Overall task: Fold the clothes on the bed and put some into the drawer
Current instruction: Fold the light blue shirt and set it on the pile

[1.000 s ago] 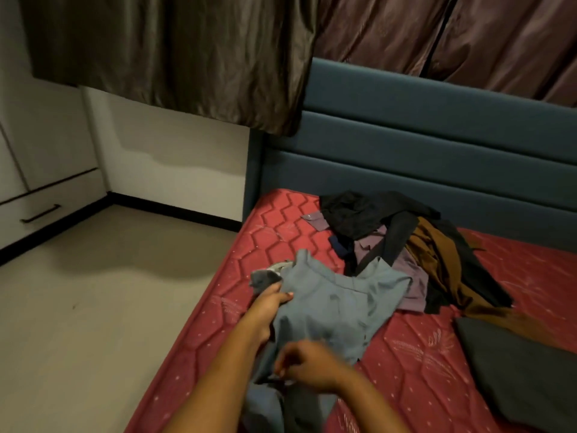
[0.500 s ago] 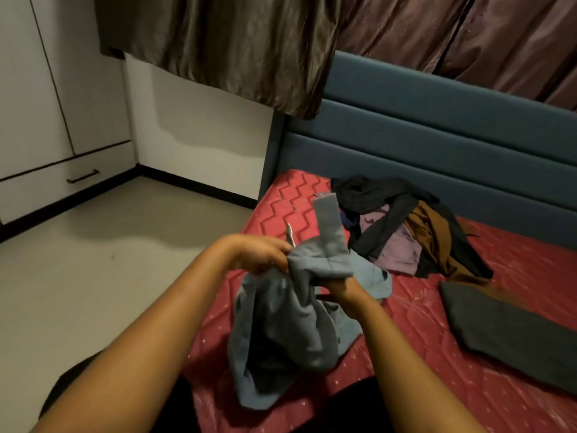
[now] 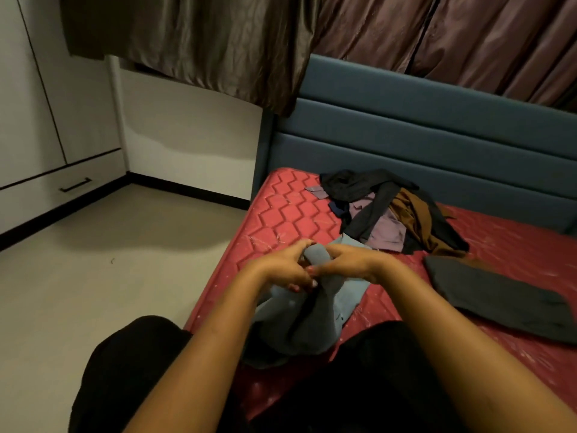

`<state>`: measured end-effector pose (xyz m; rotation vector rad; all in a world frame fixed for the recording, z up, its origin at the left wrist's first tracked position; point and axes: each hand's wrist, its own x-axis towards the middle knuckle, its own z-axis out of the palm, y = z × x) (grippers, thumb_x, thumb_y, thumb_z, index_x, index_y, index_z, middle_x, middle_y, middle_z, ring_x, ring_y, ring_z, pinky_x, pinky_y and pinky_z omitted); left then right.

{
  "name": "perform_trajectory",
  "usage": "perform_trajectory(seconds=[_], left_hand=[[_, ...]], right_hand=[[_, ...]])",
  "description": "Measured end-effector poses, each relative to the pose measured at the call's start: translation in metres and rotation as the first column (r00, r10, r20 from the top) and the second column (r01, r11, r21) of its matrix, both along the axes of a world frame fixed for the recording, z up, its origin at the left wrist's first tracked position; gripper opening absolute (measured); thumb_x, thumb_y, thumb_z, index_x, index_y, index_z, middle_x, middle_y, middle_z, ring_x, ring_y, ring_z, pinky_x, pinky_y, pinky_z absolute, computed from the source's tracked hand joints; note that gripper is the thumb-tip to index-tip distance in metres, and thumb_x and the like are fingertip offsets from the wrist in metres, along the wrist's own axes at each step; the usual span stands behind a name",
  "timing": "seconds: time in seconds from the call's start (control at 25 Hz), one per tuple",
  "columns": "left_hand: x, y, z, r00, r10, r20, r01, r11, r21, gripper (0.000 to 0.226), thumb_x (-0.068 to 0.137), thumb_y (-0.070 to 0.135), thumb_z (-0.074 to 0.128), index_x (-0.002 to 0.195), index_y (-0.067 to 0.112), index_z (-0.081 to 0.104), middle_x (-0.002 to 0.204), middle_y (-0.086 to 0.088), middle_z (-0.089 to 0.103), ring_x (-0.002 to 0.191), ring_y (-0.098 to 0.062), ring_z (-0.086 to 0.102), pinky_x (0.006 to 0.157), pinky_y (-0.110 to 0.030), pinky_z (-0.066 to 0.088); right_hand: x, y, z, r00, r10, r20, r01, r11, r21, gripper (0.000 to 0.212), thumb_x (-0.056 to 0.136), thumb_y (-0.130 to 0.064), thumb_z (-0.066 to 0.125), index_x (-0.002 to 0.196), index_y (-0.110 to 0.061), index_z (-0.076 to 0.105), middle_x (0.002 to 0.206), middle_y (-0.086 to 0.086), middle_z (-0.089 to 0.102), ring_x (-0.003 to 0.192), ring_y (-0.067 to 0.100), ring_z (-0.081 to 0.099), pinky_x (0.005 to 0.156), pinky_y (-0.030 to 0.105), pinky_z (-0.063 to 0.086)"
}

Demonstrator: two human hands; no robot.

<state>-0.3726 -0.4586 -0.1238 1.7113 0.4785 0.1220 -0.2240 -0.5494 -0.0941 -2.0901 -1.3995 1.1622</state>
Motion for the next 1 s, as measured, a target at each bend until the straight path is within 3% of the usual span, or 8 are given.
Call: perform_trajectory(seconds=[0.12,0.24,0.36,0.52,0.64,0.76,0.88,1.0], left_hand=[[-0.014,-0.002,-0.043,0.96,0.232,0.155,-0.202,0.961,-0.187,0.073,0.088,-0.007,0.056,0.142,0.032,0.025,0.088,-0.007,0.063,0.074,-0.015,0.061,0.059,-0.027,0.046],[-0.012,-0.008,-0.083,0.907,0.382,0.176,-0.372,0.924,-0.088,0.073,0.083,0.021,0.073,0.141,0.029,0.03,0.12,-0.006,0.059,0.106,-0.02,0.059,0.093,-0.037,0.05],[-0.003,-0.019,-0.093,0.957,0.246,0.157,-0.264,0.959,0.105,0.053,0.076,0.046,0.07,0.12,0.018,0.061,0.117,0.003,0.058,0.111,-0.014,0.054,0.101,-0.03,0.042],[-0.008,-0.009,-0.097,0.974,0.131,0.186,-0.157,0.978,0.137,0.026,0.089,0.03,0.061,0.106,0.011,0.068,0.099,-0.002,0.071,0.095,-0.016,0.064,0.094,-0.04,0.049],[-0.012,0.002,-0.1,0.992,0.087,0.088,-0.118,0.886,0.449,0.018,0.089,0.031,0.064,0.099,0.017,0.062,0.097,0.0,0.06,0.091,-0.018,0.056,0.088,-0.044,0.047],[-0.014,0.0,-0.103,0.969,0.227,-0.093,-0.087,0.674,0.734,0.04,0.09,0.029,0.059,0.13,0.026,0.05,0.122,-0.007,0.046,0.112,-0.03,0.05,0.089,-0.042,0.045],[-0.018,-0.002,-0.107,0.914,0.405,0.035,-0.286,0.578,0.764,0.043,0.091,0.004,0.041,0.131,0.02,0.048,0.115,-0.012,0.051,0.105,-0.035,0.054,0.077,-0.042,0.041],[-0.014,0.001,-0.102,0.855,0.421,0.303,-0.506,0.547,0.667,0.036,0.087,0.01,0.033,0.113,0.016,0.057,0.1,-0.005,0.043,0.088,-0.028,0.052,0.064,-0.034,0.034]], right_hand=[[0.006,-0.022,0.001,0.985,-0.051,-0.168,0.067,0.994,0.089,0.029,0.092,-0.009,0.06,0.121,-0.013,0.061,0.117,0.01,0.066,0.105,0.022,0.064,0.092,0.032,0.053],[0.005,-0.035,0.007,0.912,-0.098,-0.398,0.158,0.98,0.12,0.025,0.092,0.003,0.051,0.102,-0.007,0.072,0.102,0.013,0.07,0.089,0.02,0.068,0.082,0.029,0.055],[0.004,-0.025,-0.005,0.912,-0.125,-0.39,0.202,0.966,0.163,0.038,0.089,0.007,0.049,0.082,-0.015,0.078,0.092,0.007,0.073,0.085,0.018,0.069,0.081,0.03,0.055],[0.019,-0.015,-0.03,0.884,-0.324,-0.336,0.416,0.873,0.254,0.031,0.085,0.017,0.046,0.09,-0.001,0.07,0.091,0.014,0.07,0.084,0.026,0.066,0.077,0.034,0.055],[0.034,-0.015,-0.045,0.848,-0.412,-0.334,0.514,0.792,0.329,0.024,0.077,0.013,0.048,0.076,-0.006,0.062,0.077,0.013,0.06,0.071,0.025,0.054,0.062,0.03,0.045],[0.041,-0.017,-0.05,0.833,-0.332,-0.443,0.501,0.793,0.348,0.048,0.076,0.02,0.036,0.049,-0.017,0.051,0.059,0.006,0.045,0.055,0.015,0.04,0.049,0.022,0.033],[0.042,-0.018,-0.057,0.937,-0.229,-0.262,0.302,0.91,0.285,0.048,0.072,0.029,0.028,0.05,-0.009,0.047,0.051,0.0,0.049,0.049,0.007,0.046,0.051,0.014,0.038],[0.044,-0.018,-0.077,0.968,-0.252,0.018,0.245,0.952,0.183,0.047,0.067,0.029,0.029,0.058,-0.006,0.059,0.059,0.001,0.061,0.054,0.001,0.057,0.058,0.012,0.042]])
